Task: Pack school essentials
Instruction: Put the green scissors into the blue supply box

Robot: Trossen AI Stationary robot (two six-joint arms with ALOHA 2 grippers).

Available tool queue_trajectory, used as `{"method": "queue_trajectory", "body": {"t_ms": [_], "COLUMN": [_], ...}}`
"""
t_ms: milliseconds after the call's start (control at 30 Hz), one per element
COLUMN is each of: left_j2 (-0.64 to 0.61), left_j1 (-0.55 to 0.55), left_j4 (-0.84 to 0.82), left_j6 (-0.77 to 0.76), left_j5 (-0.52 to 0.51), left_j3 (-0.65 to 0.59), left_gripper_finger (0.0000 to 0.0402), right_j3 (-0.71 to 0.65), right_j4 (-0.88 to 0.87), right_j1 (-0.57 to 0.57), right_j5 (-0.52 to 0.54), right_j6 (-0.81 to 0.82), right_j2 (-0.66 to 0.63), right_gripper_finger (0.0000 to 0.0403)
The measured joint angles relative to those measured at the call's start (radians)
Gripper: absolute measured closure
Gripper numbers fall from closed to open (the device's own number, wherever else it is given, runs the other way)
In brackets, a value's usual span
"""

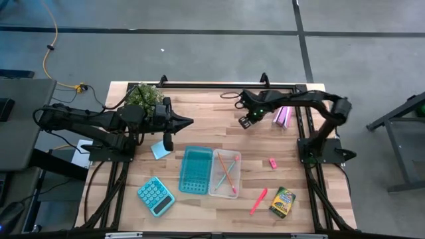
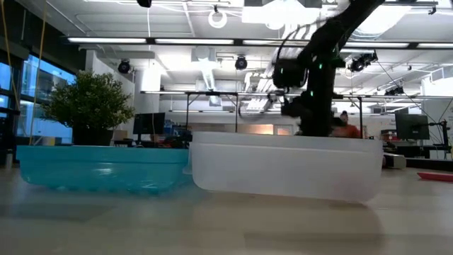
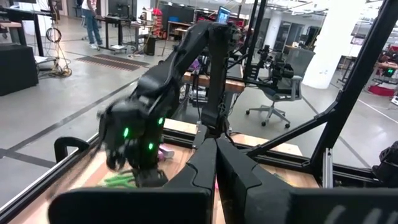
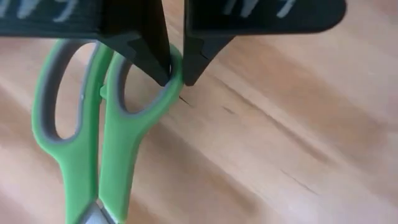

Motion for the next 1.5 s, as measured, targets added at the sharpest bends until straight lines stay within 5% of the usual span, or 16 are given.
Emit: {"method": "queue_trajectory", "body": {"t_ms": [233,533,800,967,1500], "left_j2": [0.0,0.0,0.0,0.0,0.0], "left_j1": [0.0,0.0,0.0,-0.002,-0.002], "left_j4": [-0.003,-0.006,0.0,0.024,0.042], "left_j6": [-0.003,-0.003,0.0,0.001,0.0], "left_j5": [0.0,0.0,0.0,0.0,0.027], "left_j3": [0.0,0.0,0.0,0.0,0.0], "left_gripper_finger": [0.0401,0.0402,0.0401,0.0401,0.0401], "right_j3": [-0.016,-0.315,-0.455,-0.455,-0.454], "right_j4": [0.122,0.71,1.144,1.248,1.254], "right_j1": [0.083,0.286,0.463,0.548,0.561], "right_j5": [-0.006,-0.042,-0.08,-0.068,-0.06], "right_j6": [-0.042,0.094,-0.002,-0.131,-0.124], "right_j2": [-0.23,-0.557,-0.621,-0.621,-0.621], "right_gripper_finger": [0.0401,0.0402,0.0402,0.0402,0.0402]}}
